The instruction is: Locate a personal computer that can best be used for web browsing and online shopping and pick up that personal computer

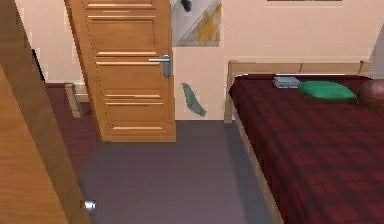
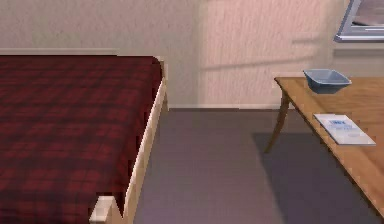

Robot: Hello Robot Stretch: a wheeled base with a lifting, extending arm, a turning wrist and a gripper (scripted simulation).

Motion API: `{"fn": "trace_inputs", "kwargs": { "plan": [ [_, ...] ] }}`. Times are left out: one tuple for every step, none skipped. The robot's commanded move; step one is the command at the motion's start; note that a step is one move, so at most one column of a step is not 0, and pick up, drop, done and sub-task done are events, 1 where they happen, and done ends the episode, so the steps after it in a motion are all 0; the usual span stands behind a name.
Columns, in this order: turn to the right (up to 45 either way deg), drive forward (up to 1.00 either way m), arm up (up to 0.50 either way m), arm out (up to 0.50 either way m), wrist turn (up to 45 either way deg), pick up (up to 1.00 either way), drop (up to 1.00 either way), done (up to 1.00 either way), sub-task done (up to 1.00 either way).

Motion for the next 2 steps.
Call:
{"fn": "trace_inputs", "kwargs": {
  "plan": [
    [0.0,0.45,0.0,0.0,0.0,0.0,0.0,0.0,0.0],
    [0.0,0.3,0.0,0.0,0.0,0.0,0.0,0.0,0.0]
  ]
}}
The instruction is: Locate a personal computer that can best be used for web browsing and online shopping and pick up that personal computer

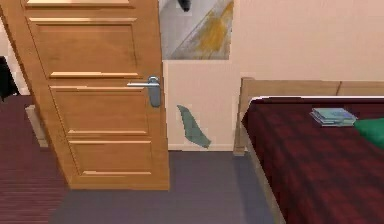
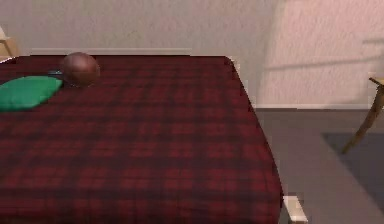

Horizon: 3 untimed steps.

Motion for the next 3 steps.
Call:
{"fn": "trace_inputs", "kwargs": {
  "plan": [
    [-45.0,0.0,0.0,0.0,0.0,0.0,0.0,0.0,0.0],
    [-27.0,0.0,0.0,0.0,0.0,0.0,0.0,0.0,0.0],
    [0.0,1.0,0.0,0.0,0.0,0.0,0.0,0.0,0.0]
  ]
}}
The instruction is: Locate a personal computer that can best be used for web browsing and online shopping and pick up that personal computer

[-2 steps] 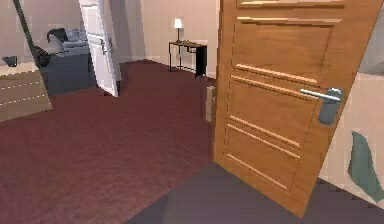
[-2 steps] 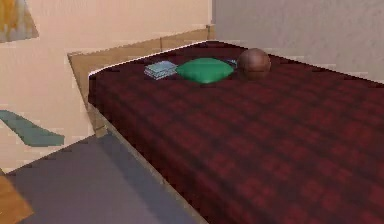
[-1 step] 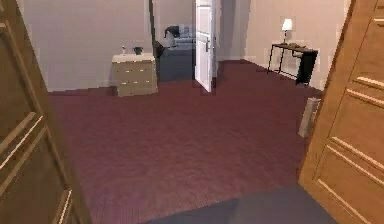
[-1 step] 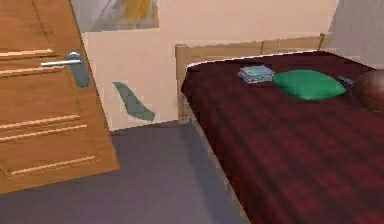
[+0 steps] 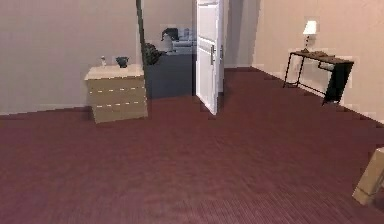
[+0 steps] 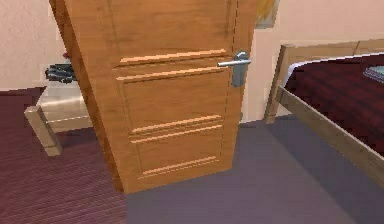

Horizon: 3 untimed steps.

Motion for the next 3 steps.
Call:
{"fn": "trace_inputs", "kwargs": {
  "plan": [
    [-3.0,0.0,0.0,0.0,0.0,0.0,0.0,0.0,0.0],
    [0.0,1.0,0.0,0.0,0.0,0.0,0.0,0.0,0.0],
    [0.0,1.0,0.0,0.0,0.0,0.0,0.0,0.0,0.0]
  ]
}}
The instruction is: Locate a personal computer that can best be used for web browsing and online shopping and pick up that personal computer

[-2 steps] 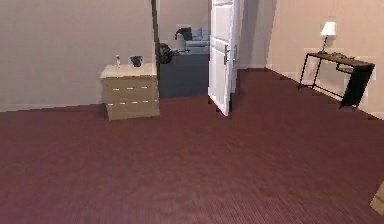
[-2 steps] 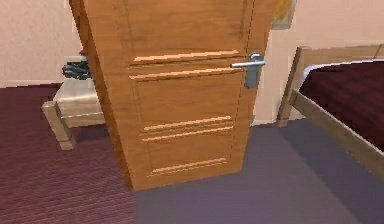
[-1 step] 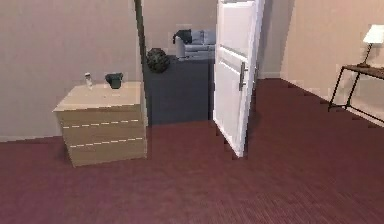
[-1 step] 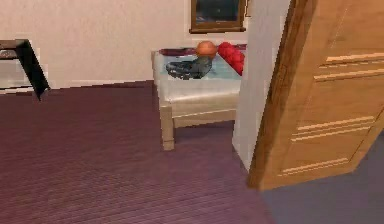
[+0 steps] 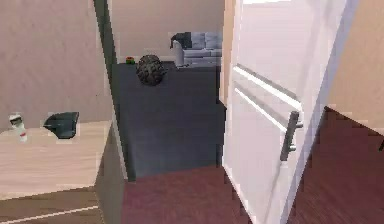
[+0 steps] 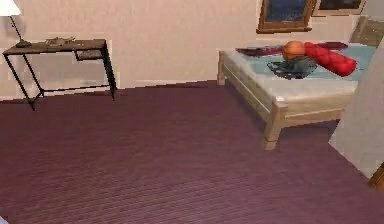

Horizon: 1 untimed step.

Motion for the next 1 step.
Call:
{"fn": "trace_inputs", "kwargs": {
  "plan": [
    [0.0,0.8,0.0,0.0,0.0,0.0,0.0,0.0,0.0]
  ]
}}
